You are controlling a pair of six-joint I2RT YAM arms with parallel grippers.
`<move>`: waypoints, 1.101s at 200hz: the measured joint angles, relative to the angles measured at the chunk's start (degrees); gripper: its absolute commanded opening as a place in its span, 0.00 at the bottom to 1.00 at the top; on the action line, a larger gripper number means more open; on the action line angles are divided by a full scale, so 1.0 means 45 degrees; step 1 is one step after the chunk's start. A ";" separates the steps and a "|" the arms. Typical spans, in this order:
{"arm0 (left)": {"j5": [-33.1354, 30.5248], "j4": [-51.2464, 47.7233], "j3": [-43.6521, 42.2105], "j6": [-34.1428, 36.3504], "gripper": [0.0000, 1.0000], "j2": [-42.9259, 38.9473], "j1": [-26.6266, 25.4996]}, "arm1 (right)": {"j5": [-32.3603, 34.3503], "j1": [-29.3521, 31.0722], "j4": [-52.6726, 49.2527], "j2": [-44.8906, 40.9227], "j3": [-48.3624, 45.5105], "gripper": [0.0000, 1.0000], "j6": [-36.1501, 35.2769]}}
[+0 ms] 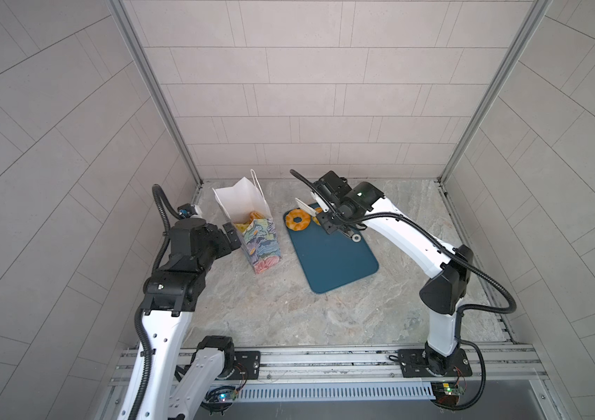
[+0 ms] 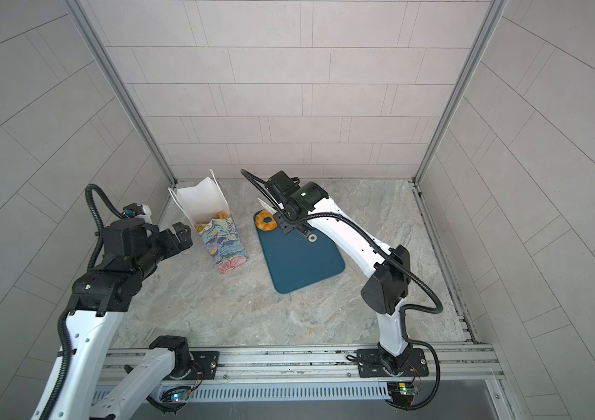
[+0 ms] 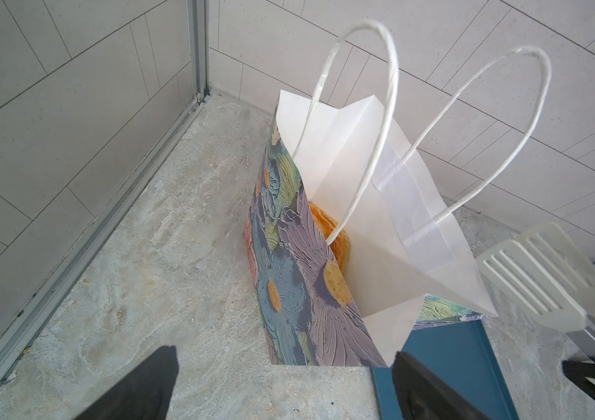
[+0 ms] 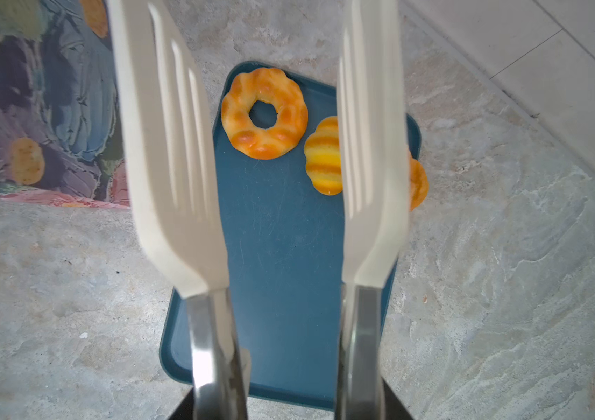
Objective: Place the fake bread into the paper bag
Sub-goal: 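Withdraw the empty right tongs from the bag back over the tray, then lower the open right tongs toward the ring donut and striped roll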
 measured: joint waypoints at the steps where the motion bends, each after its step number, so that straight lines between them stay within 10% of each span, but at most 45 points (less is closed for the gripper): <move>1: -0.0005 0.0000 0.0000 0.0000 1.00 -0.0005 0.0000 | 0.0000 -0.0010 -0.0015 0.0044 0.0029 0.52 -0.0005; 75: -0.0078 -0.0015 -0.0219 0.0010 1.00 -0.0053 0.0000 | 0.0223 -0.0238 -0.0690 0.4167 0.2579 0.51 0.0291; 220: -0.0136 -0.0087 -0.0408 0.0107 1.00 -0.0068 -0.0010 | 0.0544 -0.0457 -0.1010 0.6509 0.4507 0.48 0.0520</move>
